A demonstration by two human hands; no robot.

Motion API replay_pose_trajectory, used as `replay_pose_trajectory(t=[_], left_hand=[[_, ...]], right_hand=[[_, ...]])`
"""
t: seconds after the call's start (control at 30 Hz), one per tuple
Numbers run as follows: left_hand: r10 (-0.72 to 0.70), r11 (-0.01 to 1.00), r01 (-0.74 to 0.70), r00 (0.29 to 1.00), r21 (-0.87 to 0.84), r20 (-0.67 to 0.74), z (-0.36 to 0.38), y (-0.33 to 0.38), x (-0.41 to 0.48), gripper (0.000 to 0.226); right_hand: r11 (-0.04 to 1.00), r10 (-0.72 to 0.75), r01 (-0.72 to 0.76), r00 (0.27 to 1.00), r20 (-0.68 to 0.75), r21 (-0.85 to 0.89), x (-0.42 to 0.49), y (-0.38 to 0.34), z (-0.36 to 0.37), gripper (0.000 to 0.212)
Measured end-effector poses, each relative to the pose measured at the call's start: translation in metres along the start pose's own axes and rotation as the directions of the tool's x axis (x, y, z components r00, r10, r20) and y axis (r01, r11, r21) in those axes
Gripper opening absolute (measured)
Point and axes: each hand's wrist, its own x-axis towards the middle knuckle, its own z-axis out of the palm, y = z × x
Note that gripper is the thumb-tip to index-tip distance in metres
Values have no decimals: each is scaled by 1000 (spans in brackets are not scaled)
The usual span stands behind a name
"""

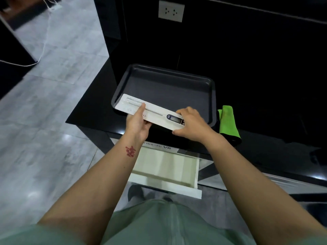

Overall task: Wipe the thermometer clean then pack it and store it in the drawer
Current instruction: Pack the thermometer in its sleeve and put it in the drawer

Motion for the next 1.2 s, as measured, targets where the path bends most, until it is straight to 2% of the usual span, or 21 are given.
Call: replay_pose_trajectory(t=[0.07,0.13,0.2,0.23,0.3,0.37,0.4,0.47,0.53,0.57,0.63,0.8,1.07,1.2], left_hand=[[116,992,-108,986,65,-120,-11,-6,-7,43],[229,961,-181,945,210,-232,-23,-11,-12,61],[358,860,-199,891,469,-279,-35,-15,-20,89],[424,770,-189,865,610,-267,-41,-17,-25,98],[570,487,-185,808,853,-151,-56,-22,-32,97],[654,111,-180,754,977,64,-71,-25,-37,78],[649,-58,-199,737,978,188,-79,-27,-37,67],[574,-312,-266,712,912,405,-94,-31,-39,51],[463,-504,-325,680,800,569,-109,-38,-41,46],[398,-567,-354,672,744,624,-117,-41,-43,46],[277,-616,-417,680,668,679,-130,-47,-45,49],[65,-602,-515,730,610,680,-155,-58,-48,56],[-182,-576,-503,848,645,498,-166,-67,-32,58],[-248,-573,-447,894,687,374,-166,-74,-11,57]], right_hand=[[1000,-24,24,1000,-15,15,-11,3,5,68],[999,-37,38,999,-22,13,-20,5,9,67],[999,-43,43,999,-18,6,-30,6,15,68],[999,-41,41,999,-13,4,-36,7,19,69],[999,-35,35,999,-8,-4,-45,6,25,70],[1000,-17,17,1000,-10,-2,-54,4,32,69],[1000,-2,2,1000,-12,7,-59,3,35,67],[999,25,-25,1000,-5,21,-69,0,43,65],[999,43,-44,999,22,16,-81,-3,52,66],[998,55,-56,998,37,15,-86,-5,57,67],[997,77,-78,995,60,24,-95,-7,67,69],[990,133,-137,984,121,23,-111,-6,95,74],[986,165,-169,973,164,13,-107,9,131,74],[985,172,-170,965,199,-30,-93,21,150,75]])
